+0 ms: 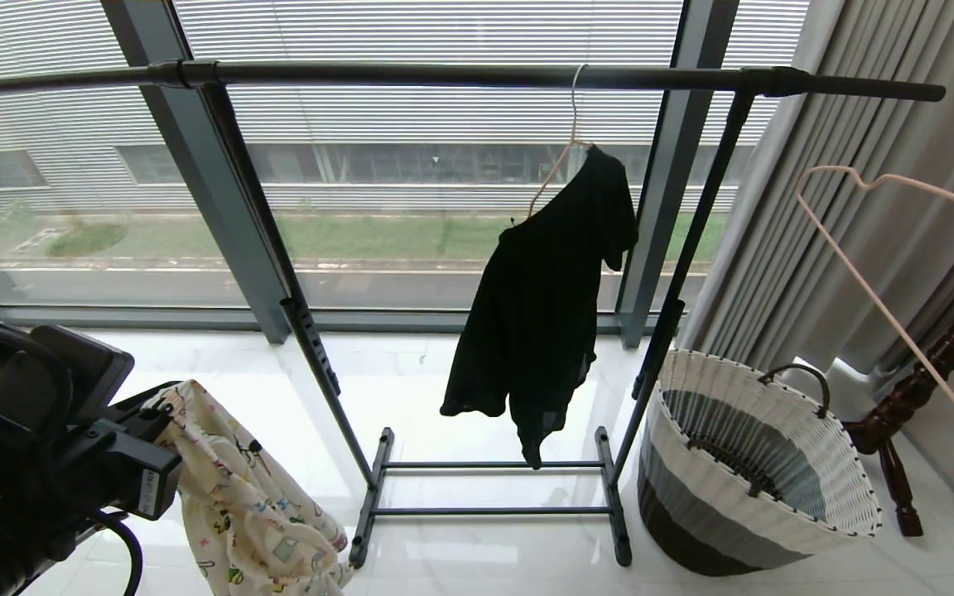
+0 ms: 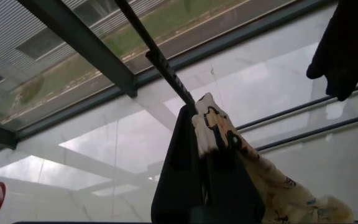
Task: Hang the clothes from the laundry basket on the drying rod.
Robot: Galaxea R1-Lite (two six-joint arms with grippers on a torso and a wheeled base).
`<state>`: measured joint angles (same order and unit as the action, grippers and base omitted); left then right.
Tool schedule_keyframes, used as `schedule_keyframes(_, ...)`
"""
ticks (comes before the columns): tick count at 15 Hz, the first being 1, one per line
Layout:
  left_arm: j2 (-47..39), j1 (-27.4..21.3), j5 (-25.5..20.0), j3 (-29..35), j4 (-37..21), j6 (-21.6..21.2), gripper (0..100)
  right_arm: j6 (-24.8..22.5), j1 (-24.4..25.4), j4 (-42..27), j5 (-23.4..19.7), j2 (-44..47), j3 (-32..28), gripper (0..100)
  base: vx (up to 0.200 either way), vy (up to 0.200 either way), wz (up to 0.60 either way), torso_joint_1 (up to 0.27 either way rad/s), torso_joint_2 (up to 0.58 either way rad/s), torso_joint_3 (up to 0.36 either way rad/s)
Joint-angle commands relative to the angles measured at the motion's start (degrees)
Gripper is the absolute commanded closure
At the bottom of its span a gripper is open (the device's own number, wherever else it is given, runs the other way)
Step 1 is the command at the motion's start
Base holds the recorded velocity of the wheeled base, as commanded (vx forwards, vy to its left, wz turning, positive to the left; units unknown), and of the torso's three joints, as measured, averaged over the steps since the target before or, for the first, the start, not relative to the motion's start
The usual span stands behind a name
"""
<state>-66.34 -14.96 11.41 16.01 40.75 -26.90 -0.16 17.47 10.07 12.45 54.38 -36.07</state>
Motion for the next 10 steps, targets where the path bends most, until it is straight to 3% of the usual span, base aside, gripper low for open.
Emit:
schedule_keyframes(1,-0.3,-1.6,0.0,0.1,0.0,0.0,100,0.0,2.4,-2.2,-0.1,-2.7,0.1,100,0.000,0.000,0.00,0.000,0.00,0.000)
schedule_keyframes(4,-0.9,-4.9,-0.2,1.1,0.0,0.5,100,0.0,8.1,-8.3,-0.1,-7.4,0.0,100,0.000,0.000,0.00,0.000,0.00,0.000)
schedule_keyframes(6,-4.2,-6.8,-0.2,6.9,0.0,3.1,100,-0.1,14.5,-11.5,-0.1,-9.7,0.0,100,0.000,0.000,0.00,0.000,0.00,0.000)
schedule_keyframes(10,-14.3,-12.1,0.4,22.7,0.0,9.9,100,-0.1,33.9,-12.0,-0.5,-7.0,0.2,100,0.000,0.000,0.00,0.000,0.00,0.000)
